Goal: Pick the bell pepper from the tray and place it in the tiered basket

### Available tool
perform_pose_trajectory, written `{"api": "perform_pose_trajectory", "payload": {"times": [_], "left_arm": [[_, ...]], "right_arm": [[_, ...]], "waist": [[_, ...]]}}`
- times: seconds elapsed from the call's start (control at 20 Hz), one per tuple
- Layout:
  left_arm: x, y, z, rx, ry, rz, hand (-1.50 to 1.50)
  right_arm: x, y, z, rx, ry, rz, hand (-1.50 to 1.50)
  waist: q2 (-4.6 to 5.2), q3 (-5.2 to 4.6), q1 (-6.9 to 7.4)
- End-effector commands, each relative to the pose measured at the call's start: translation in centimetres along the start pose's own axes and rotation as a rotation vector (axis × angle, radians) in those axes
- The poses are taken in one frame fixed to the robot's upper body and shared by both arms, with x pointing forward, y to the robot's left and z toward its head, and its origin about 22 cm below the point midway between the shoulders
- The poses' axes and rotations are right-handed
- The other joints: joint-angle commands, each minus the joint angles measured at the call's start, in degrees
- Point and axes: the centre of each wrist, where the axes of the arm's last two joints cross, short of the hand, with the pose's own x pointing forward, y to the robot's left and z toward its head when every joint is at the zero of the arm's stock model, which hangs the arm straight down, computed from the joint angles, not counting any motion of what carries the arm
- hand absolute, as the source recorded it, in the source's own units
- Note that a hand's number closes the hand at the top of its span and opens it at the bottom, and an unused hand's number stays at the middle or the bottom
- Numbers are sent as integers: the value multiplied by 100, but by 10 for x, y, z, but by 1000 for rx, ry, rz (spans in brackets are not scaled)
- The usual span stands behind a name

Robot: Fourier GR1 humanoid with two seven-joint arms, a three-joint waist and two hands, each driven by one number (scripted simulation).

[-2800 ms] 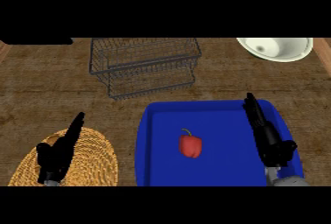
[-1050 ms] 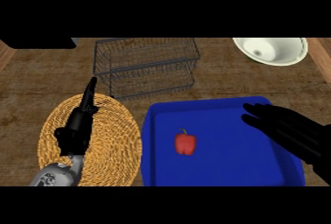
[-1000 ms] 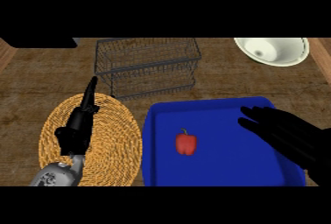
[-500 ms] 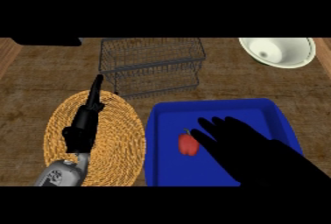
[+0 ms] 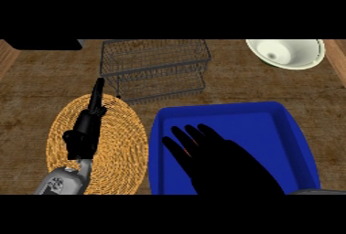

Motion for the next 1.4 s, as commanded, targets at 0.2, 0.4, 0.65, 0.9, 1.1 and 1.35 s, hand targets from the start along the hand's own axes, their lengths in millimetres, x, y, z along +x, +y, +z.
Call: {"api": "perform_pose_trajectory", "payload": {"times": [0.2,0.4,0.65,0.9,1.1,1.35], "left_arm": [[5,10,-3,16,2,13,0],[-3,9,-3,34,-5,1,0],[-8,-6,-4,18,4,-5,0],[-6,6,-4,18,8,15,0],[-3,-8,-5,6,6,6,0],[-7,-4,-9,22,1,0,0]], "right_arm": [[16,7,-19,70,236,124,-150],[22,6,-13,50,243,169,-150],[19,21,-30,46,266,213,-150],[16,17,-20,61,209,292,-150],[25,31,-25,52,185,348,-150],[13,42,-43,5,259,326,-150]], "waist": [[-3,9,-36],[-7,7,-79],[15,14,-88],[15,18,-76],[18,18,-83],[35,20,-90]]}}
